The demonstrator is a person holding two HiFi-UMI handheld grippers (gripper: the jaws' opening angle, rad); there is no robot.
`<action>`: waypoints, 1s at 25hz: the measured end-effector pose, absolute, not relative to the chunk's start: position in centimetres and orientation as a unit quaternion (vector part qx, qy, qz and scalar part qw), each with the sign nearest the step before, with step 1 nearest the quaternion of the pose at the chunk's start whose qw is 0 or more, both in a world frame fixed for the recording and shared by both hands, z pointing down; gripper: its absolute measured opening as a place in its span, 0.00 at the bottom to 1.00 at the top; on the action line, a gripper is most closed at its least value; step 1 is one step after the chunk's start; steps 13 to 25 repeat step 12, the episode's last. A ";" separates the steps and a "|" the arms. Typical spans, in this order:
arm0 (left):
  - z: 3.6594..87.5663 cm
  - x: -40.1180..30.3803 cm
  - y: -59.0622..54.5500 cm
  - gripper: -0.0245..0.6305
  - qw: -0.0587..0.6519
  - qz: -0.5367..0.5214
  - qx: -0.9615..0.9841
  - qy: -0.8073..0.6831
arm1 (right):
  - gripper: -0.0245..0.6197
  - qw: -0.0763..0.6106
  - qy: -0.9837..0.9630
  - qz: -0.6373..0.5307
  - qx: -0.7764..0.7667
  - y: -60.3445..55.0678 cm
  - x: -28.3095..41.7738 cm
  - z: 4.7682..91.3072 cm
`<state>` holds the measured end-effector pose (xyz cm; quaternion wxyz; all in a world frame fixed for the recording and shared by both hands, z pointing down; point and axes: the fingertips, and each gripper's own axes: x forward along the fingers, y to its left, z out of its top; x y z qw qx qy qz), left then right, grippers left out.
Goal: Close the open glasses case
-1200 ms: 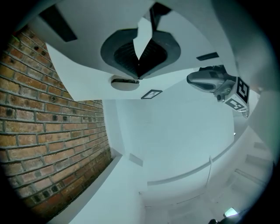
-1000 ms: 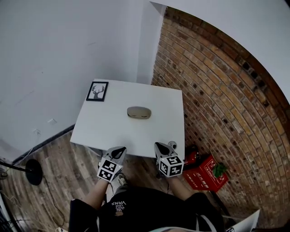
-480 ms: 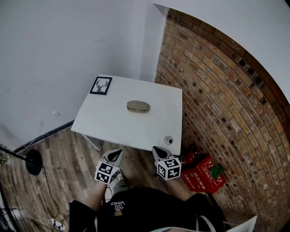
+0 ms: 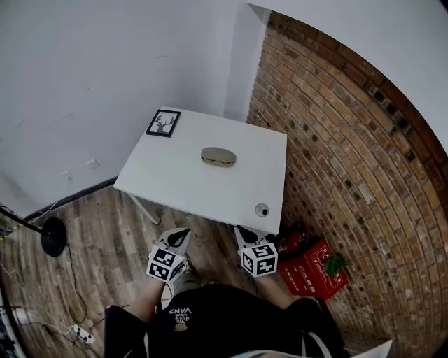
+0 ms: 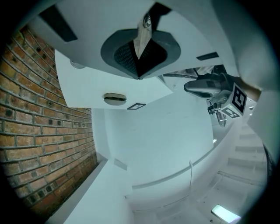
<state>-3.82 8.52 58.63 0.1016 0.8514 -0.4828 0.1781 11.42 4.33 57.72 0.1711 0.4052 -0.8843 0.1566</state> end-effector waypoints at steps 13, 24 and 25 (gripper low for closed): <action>58.8 -4.1 8.9 0.05 0.105 0.170 0.846 -0.495 | 0.04 0.173 -0.889 0.152 0.396 4.3 10.7 57.7; 58.8 -4.1 8.9 0.05 0.105 0.170 0.846 -0.495 | 0.04 0.173 -0.889 0.152 0.396 4.3 10.7 57.7; 58.8 -4.1 8.9 0.05 0.105 0.170 0.846 -0.495 | 0.04 0.173 -0.889 0.152 0.396 4.3 10.7 57.7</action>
